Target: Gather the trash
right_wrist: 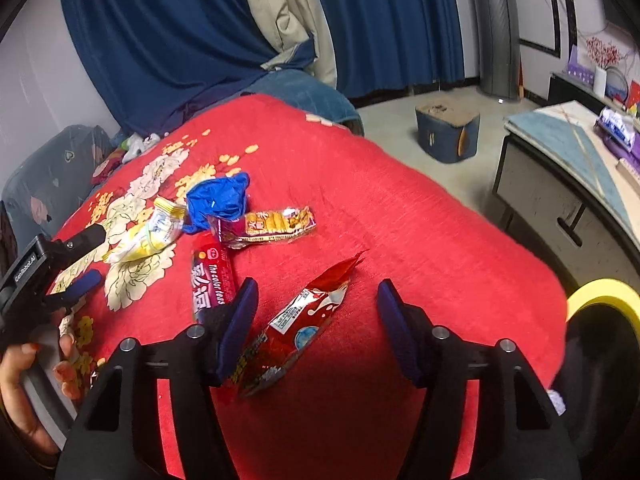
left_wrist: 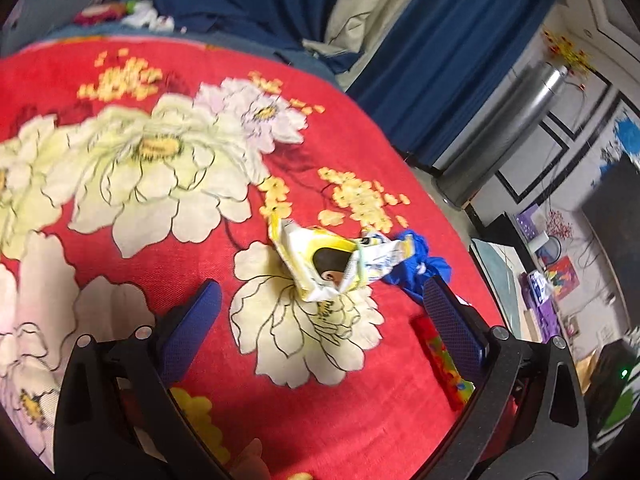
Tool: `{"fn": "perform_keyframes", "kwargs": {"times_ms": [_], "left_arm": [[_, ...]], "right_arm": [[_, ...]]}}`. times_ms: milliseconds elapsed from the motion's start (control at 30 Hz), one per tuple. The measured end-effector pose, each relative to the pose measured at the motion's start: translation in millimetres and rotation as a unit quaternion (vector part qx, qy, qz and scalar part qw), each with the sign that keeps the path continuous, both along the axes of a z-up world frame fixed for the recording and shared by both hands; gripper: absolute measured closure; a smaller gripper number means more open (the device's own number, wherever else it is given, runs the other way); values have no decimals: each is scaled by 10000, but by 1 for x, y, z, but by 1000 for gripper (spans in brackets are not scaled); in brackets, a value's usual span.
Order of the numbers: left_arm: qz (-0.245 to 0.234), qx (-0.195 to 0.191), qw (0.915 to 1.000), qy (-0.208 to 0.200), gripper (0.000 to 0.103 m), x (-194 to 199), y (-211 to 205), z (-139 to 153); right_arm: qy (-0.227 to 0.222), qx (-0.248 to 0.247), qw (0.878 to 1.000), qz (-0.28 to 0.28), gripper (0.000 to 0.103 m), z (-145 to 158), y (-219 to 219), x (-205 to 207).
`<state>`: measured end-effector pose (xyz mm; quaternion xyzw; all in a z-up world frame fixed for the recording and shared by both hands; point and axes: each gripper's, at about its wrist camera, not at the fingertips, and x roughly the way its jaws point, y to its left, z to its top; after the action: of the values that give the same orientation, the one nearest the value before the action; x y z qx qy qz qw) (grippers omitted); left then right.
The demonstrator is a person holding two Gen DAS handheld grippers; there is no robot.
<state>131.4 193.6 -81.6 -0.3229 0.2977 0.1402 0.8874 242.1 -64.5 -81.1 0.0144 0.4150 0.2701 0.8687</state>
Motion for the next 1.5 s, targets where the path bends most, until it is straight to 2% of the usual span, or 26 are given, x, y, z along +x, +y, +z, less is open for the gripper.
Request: {"fn": "perform_keyframes", "kwargs": {"times_ms": [100, 133, 400, 467, 533, 600, 633, 733, 933, 1267, 1500], "left_arm": [[23, -332, 9994, -30, 11, 4, 7, -7], [31, -453, 9989, -78, 14, 6, 10, -9], [72, -718, 9974, -81, 50, 12, 12, -14], [104, -691, 9975, -46, 69, 11, 12, -15], [96, -729, 9973, -61, 75, 9, 14, -16], [78, -757, 9971, -86, 77, 8, 14, -16], [89, -727, 9973, -97, 85, 6, 14, -14], [108, -700, 9973, -171, 93, -1, 14, -12], [40, -788, 9962, -355, 95, -12, 12, -6], [-122, -283, 9988, -380, 95, -31, -9, 15], [-146, 22, 9997, -217, 95, -48, -17, 20]], "right_arm": [[155, 40, 9999, -15, 52, -7, 0, 5], [181, 43, 9998, -17, 55, -9, 0, 6], [117, 66, 9999, 45, 72, -12, -3, 0], [81, 65, 9999, 33, 75, -13, -5, -2], [28, 82, 10000, 23, 77, -13, -8, -5], [-13, 78, 10000, 13, 78, -13, -9, -8], [-32, 73, 10000, 11, 78, -12, -9, -10], [-59, 91, 9999, -22, 79, -11, -14, -15], [-33, 147, 9998, -112, 79, -8, -23, -19], [-47, 274, 9994, -205, 79, 0, -35, -26], [-82, 375, 9990, -215, 83, 5, -43, -31]]}}
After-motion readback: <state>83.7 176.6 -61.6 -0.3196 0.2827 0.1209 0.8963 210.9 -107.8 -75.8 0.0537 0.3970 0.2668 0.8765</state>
